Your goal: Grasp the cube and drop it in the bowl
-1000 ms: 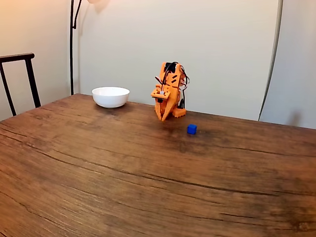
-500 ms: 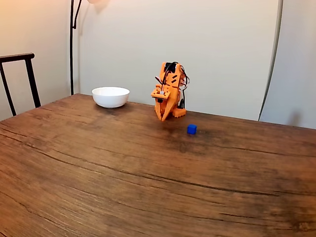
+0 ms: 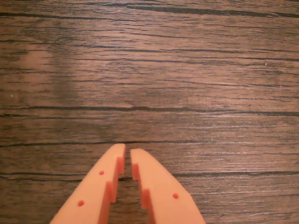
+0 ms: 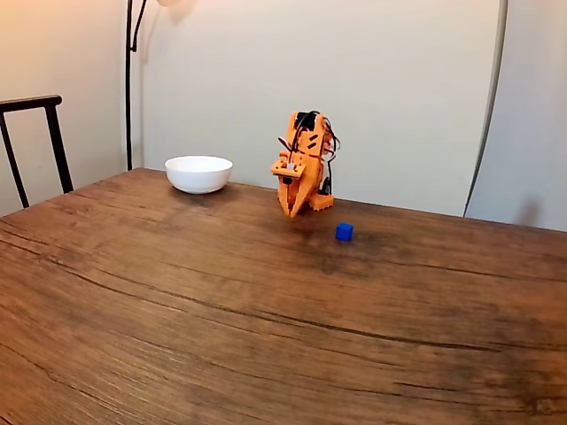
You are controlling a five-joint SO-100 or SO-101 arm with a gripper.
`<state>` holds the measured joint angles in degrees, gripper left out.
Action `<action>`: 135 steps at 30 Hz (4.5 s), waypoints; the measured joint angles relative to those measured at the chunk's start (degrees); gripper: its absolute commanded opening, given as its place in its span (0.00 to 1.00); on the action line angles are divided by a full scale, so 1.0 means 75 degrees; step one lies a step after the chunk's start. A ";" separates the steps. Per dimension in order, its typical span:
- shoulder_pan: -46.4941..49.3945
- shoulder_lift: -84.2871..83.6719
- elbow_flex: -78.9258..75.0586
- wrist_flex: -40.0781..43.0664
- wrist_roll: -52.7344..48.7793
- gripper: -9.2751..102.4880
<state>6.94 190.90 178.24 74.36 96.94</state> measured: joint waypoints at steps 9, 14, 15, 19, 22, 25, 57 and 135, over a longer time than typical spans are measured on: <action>0.0000 0.0000 0.0000 0.0000 0.0000 0.08; 0.0000 0.0000 0.0000 0.0000 0.0000 0.08; 0.0000 0.0000 0.0000 0.0000 0.0000 0.08; 0.0000 0.0000 0.0000 0.0000 0.0000 0.08; 0.0000 0.0000 0.0000 0.0000 0.0000 0.08; 0.0000 0.0000 0.0000 0.0000 0.0000 0.08; 0.0000 0.0000 0.0000 0.0000 0.0000 0.08; -0.3574 -0.0047 -0.2941 0.1090 -0.0492 0.08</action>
<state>-19.86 190.55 156.18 82.53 93.25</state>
